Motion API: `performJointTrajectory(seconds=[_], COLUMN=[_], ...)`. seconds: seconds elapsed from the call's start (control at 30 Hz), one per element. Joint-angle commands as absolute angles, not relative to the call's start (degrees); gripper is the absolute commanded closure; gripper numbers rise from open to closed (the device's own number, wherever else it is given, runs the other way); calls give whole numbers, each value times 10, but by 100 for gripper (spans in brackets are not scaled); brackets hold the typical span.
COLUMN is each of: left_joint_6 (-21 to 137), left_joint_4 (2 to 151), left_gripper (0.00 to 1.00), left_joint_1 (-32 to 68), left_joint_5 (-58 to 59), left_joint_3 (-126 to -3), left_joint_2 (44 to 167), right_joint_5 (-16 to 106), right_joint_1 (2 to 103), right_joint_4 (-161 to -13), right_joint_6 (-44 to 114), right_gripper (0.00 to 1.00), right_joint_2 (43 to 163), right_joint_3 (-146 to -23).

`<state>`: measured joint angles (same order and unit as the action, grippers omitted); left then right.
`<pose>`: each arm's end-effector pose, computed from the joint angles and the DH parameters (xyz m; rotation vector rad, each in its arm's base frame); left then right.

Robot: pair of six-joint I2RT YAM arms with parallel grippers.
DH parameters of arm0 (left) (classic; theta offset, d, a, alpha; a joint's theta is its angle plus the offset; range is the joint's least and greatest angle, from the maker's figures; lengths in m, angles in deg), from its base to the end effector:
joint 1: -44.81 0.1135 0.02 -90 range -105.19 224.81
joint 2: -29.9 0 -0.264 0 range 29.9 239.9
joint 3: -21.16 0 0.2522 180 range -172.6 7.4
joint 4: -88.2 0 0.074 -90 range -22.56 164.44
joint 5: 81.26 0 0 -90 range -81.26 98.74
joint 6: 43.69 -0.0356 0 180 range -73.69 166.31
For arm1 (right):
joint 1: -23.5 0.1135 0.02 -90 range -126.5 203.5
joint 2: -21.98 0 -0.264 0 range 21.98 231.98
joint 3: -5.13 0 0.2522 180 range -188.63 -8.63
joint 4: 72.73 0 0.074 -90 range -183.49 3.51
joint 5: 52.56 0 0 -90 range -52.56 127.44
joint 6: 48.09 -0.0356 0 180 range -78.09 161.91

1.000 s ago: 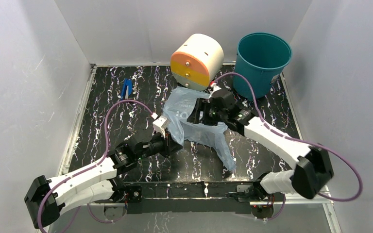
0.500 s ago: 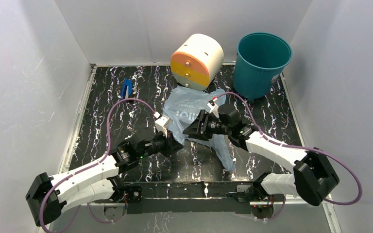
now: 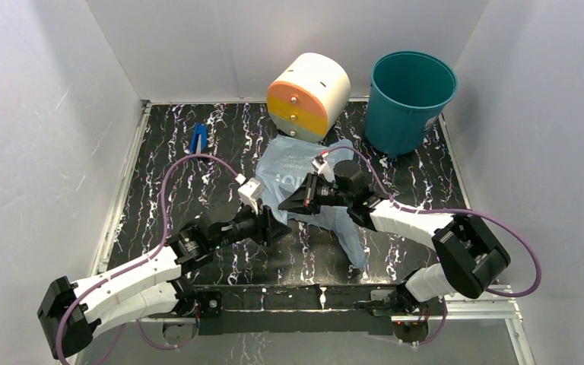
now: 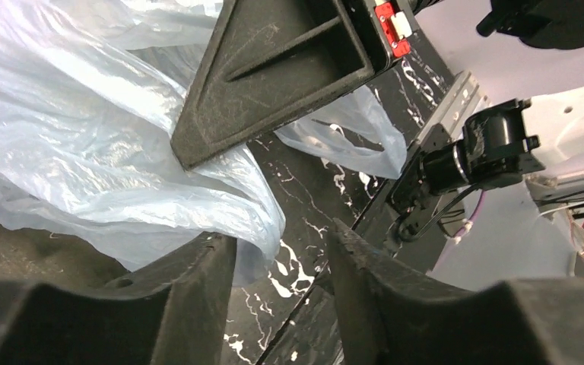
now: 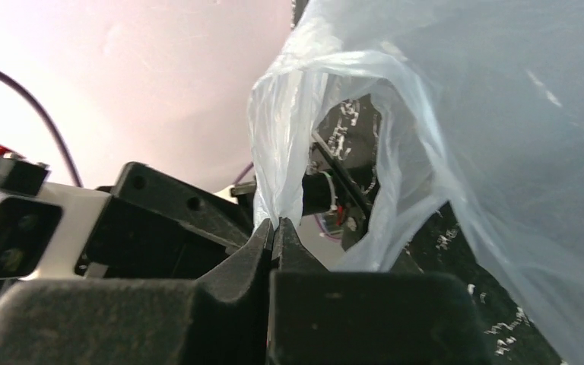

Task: Put the trash bags into the trash bin
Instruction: Unfold the trash bag at the center of the board.

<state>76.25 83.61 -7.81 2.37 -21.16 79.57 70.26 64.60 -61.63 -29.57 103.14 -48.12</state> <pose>0.1221 -0.1663 0.2599 0.4632 1.8683 -1.1088 0.2147 0.2129 0.2263 0.1142 2.2894 1.7492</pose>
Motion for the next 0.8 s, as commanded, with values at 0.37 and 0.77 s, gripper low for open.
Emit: performJointTrajectory(seconds=[0.37,0.77], left_joint_6=[789,804], left_joint_4=[964,1051], left_gripper=[44,52], left_joint_1=[-79,-79], left_joint_5=[39,12], left_joint_3=[-182,-164], left_joint_2=[808,857], right_joint_5=[705,720], right_joint_1=[645,645], right_joint_4=[-511,-515], right_joint_6=[-407,-405], right_gripper=[98,97], right_joint_2=[1029,1040], right_joint_3=[-499,-512])
